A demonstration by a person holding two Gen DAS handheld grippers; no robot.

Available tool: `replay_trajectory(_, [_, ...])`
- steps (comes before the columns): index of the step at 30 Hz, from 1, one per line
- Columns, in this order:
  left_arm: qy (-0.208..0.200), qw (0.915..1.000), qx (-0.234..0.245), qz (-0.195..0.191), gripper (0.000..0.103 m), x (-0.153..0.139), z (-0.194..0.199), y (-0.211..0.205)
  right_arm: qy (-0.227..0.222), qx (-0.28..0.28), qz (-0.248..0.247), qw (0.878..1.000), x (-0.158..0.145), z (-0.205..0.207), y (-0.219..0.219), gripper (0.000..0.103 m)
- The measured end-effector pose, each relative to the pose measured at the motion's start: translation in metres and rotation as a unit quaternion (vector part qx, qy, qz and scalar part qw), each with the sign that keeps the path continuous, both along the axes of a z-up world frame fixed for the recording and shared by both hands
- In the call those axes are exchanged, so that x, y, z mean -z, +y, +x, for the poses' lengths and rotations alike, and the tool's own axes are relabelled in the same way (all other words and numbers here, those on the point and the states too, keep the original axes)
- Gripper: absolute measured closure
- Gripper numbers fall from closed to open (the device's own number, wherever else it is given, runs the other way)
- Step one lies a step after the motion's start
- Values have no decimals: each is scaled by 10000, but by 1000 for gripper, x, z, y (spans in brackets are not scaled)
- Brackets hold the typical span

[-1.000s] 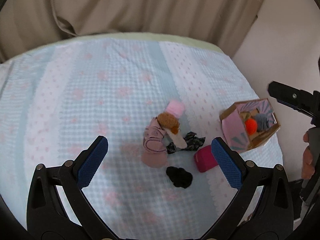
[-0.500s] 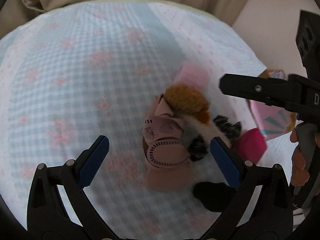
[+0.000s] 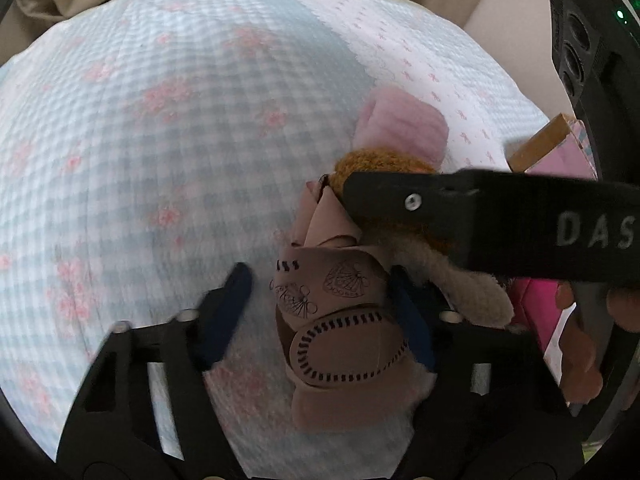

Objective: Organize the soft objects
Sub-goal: 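Grasp the pink slipper with the left tool while the right tool grasps the brown plush dog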

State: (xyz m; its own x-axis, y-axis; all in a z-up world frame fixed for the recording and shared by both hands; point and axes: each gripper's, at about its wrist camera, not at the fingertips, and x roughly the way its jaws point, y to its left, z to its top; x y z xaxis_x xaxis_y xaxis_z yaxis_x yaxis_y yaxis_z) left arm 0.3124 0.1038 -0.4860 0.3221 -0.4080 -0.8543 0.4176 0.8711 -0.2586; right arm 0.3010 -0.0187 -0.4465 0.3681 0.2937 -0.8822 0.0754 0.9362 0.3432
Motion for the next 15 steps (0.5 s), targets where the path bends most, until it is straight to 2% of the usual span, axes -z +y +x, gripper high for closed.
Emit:
replay_trajectory(2, [37,9999,137,-12,67,0,1,-5,4,23,-13,10000,2,-1,2,48])
replay_trajectory(3, [40,9999,141,23,68,0,0,-6,15,22,17,10000,2,-2,3,55])
replay_trajectory(6, [41,9999,143,19,72,-1,-1,-7,-15,25,-6,10000,1,-4,3,59])
replay_trajectory(15, [117,9997,-170,-106,76,-12,-7,15,-166,19,5,9999,-13,-12,5,62])
